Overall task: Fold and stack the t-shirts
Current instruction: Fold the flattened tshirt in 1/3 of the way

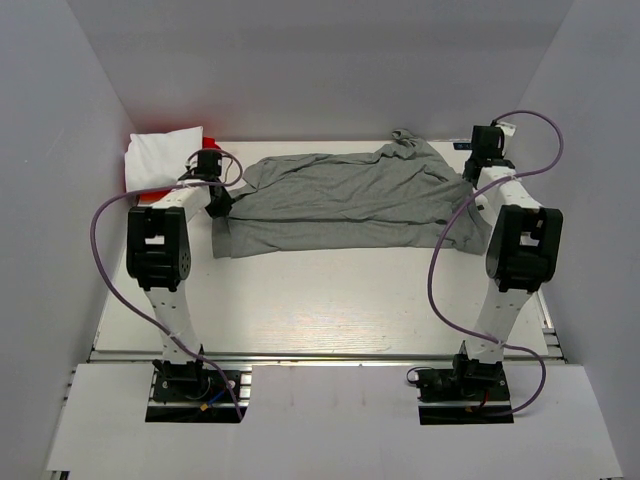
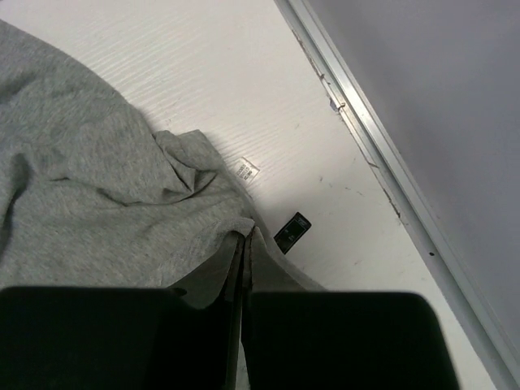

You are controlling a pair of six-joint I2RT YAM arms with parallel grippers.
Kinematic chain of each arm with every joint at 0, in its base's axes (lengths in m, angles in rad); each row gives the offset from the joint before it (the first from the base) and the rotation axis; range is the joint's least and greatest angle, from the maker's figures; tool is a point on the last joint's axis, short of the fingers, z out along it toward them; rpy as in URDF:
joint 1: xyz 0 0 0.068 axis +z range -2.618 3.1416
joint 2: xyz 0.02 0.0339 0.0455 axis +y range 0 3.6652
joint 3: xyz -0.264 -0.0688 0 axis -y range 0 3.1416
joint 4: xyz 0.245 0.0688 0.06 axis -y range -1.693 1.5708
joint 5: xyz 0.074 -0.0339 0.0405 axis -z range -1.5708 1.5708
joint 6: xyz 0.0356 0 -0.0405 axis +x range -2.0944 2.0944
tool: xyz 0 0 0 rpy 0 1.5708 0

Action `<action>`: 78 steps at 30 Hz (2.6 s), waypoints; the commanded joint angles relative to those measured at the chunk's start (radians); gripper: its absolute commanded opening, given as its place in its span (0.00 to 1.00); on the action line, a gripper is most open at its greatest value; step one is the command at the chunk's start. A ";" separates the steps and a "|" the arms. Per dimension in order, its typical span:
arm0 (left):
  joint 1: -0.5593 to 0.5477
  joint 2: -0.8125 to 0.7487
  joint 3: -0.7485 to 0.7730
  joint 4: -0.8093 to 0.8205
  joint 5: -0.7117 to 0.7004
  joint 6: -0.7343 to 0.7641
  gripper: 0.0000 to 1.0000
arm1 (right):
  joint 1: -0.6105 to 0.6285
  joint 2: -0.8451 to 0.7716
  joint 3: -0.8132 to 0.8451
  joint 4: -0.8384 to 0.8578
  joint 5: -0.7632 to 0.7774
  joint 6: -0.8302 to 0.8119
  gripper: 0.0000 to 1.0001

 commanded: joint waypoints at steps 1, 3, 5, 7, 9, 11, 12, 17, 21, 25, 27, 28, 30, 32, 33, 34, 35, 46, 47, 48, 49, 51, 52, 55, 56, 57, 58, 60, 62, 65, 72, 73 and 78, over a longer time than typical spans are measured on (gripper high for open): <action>0.012 -0.131 -0.027 0.049 0.000 0.030 0.00 | -0.013 -0.114 -0.025 0.063 0.043 -0.028 0.00; 0.012 -0.160 -0.063 0.080 0.045 0.063 0.00 | -0.013 -0.174 -0.097 0.138 0.005 -0.054 0.00; 0.012 -0.183 -0.082 0.089 0.045 0.077 0.00 | -0.013 -0.197 -0.126 0.162 -0.014 -0.052 0.00; 0.012 -0.198 -0.083 0.100 0.057 0.077 0.00 | -0.012 -0.227 -0.128 0.159 -0.020 -0.051 0.00; 0.012 -0.209 -0.092 0.109 0.068 0.088 0.00 | -0.013 -0.233 -0.126 0.156 -0.023 -0.054 0.00; 0.012 -0.209 -0.101 0.109 0.068 0.088 0.00 | -0.015 -0.218 -0.108 0.144 -0.028 -0.057 0.00; 0.012 -0.195 -0.086 0.109 0.059 0.088 0.00 | -0.013 -0.211 -0.099 0.132 -0.035 -0.057 0.00; 0.012 -0.099 -0.014 0.078 0.068 0.088 0.00 | -0.013 -0.110 0.005 0.060 -0.051 -0.042 0.00; 0.012 -0.044 0.026 0.069 0.050 0.088 0.00 | -0.015 -0.029 0.070 0.038 -0.074 -0.037 0.00; 0.012 0.036 0.115 0.069 0.039 0.097 0.30 | -0.013 0.098 0.198 -0.006 -0.110 -0.032 0.00; 0.012 0.076 0.161 0.055 0.039 0.097 0.56 | -0.015 0.178 0.267 -0.035 -0.115 -0.029 0.00; 0.021 0.093 0.210 0.026 0.039 0.097 0.77 | -0.015 0.195 0.322 -0.046 -0.114 -0.035 0.07; 0.021 0.118 0.252 0.003 0.039 0.097 0.99 | -0.013 0.250 0.407 -0.071 -0.112 -0.057 0.26; 0.021 0.118 0.296 -0.029 0.030 0.097 1.00 | -0.013 0.258 0.433 -0.095 -0.115 -0.066 0.49; 0.021 0.104 0.310 -0.029 0.030 0.108 1.00 | -0.012 0.249 0.443 -0.115 -0.120 -0.074 0.58; 0.021 0.093 0.310 -0.040 0.016 0.108 1.00 | -0.012 0.238 0.438 -0.124 -0.123 -0.078 0.90; 0.021 0.079 0.310 -0.040 0.007 0.108 1.00 | -0.010 0.209 0.433 -0.132 -0.130 -0.078 0.90; 0.000 -0.102 0.171 -0.055 0.132 0.162 1.00 | -0.010 -0.180 -0.093 -0.125 -0.418 0.017 0.90; 0.000 -0.114 0.101 -0.034 0.166 0.162 1.00 | -0.009 -0.202 -0.125 -0.108 -0.437 0.027 0.90; 0.000 -0.132 0.065 0.007 0.271 0.162 1.00 | -0.012 -0.208 -0.175 -0.085 -0.442 0.035 0.90; 0.000 -0.142 0.027 0.032 0.313 0.162 1.00 | -0.012 -0.214 -0.192 -0.077 -0.475 0.049 0.90; 0.000 -0.155 -0.076 0.101 0.382 0.149 1.00 | -0.013 -0.202 -0.223 -0.083 -0.482 0.050 0.90; 0.000 -0.155 -0.104 0.119 0.402 0.137 1.00 | -0.013 -0.196 -0.226 -0.089 -0.489 0.057 0.90; -0.009 -0.145 -0.170 0.144 0.428 0.128 1.00 | -0.016 -0.145 -0.243 -0.095 -0.535 0.064 0.90; -0.009 -0.133 -0.179 0.144 0.439 0.128 1.00 | -0.015 -0.136 -0.260 -0.095 -0.522 0.075 0.90; -0.009 -0.132 -0.194 0.144 0.439 0.128 1.00 | -0.018 -0.135 -0.268 -0.095 -0.513 0.089 0.90; -0.009 -0.132 -0.204 0.144 0.448 0.128 1.00 | -0.016 -0.135 -0.277 -0.097 -0.496 0.090 0.90; -0.009 -0.122 -0.245 0.166 0.462 0.128 1.00 | -0.021 -0.145 -0.323 -0.098 -0.480 0.110 0.90; -0.009 -0.122 -0.294 0.166 0.474 0.128 1.00 | -0.028 -0.153 -0.367 -0.095 -0.479 0.138 0.90; -0.009 -0.166 -0.375 0.109 0.461 0.119 1.00 | -0.042 -0.197 -0.456 -0.101 -0.463 0.176 0.90; -0.009 -0.376 -0.622 0.017 0.369 0.080 1.00 | -0.070 -0.424 -0.772 -0.114 -0.457 0.265 0.90; -0.009 -0.398 -0.656 0.003 0.355 0.080 1.00 | -0.070 -0.503 -0.827 -0.120 -0.459 0.273 0.90; -0.009 -0.542 -0.733 -0.119 0.277 0.016 1.00 | -0.079 -0.731 -0.998 -0.206 -0.364 0.296 0.90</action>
